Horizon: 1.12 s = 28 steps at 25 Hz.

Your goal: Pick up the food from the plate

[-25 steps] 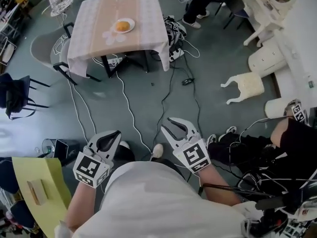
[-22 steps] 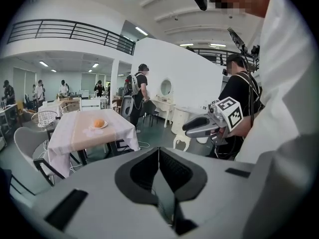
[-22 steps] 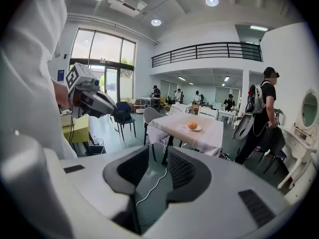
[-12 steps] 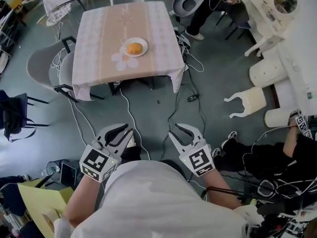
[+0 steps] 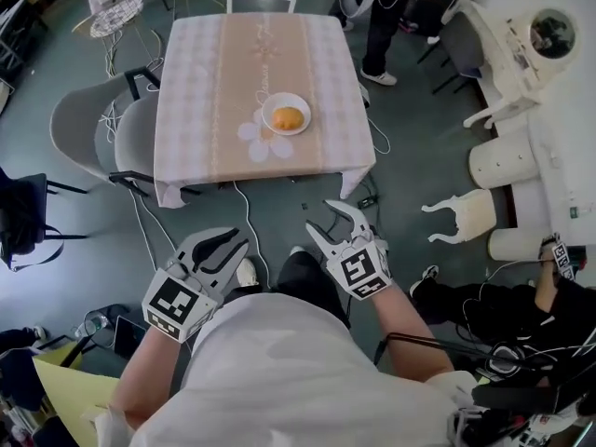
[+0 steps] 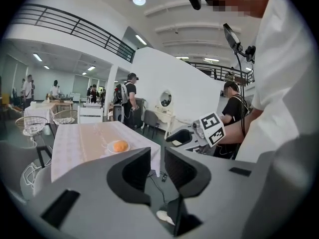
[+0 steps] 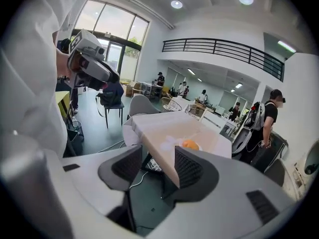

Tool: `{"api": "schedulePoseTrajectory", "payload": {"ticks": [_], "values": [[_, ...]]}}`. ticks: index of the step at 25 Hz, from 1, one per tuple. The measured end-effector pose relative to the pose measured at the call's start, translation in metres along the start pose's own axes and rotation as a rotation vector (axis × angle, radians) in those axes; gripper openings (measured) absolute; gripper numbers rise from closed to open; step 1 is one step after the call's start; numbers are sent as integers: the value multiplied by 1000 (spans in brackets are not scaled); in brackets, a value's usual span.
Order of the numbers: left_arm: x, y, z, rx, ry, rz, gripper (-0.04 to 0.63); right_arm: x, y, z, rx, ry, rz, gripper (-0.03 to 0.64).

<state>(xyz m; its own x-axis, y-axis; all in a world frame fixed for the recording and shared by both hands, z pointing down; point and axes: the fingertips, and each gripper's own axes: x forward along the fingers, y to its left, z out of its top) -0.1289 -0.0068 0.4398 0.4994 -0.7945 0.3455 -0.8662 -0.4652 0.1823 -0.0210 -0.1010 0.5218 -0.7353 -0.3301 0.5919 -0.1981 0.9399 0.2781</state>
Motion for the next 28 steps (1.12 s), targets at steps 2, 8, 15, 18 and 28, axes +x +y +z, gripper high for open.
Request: {"api": "schedulePoseTrajectory", "payload": {"ticks": [2, 8, 15, 18, 28], "values": [[-3, 18, 3, -27, -13, 42, 81, 27, -19, 5, -30, 2, 28, 211], [4, 70, 15, -86, -7, 183, 89, 112, -83, 5, -155, 29, 106, 264], [29, 107, 36, -145, 13, 319, 89, 201, -135, -12, -256, 64, 212, 315], [41, 110, 42, -160, 20, 342, 89, 226, -146, -20, -295, 75, 255, 336], [45, 126, 47, -239, 34, 491, 89, 281, -154, -50, -440, 129, 372, 347]]}}
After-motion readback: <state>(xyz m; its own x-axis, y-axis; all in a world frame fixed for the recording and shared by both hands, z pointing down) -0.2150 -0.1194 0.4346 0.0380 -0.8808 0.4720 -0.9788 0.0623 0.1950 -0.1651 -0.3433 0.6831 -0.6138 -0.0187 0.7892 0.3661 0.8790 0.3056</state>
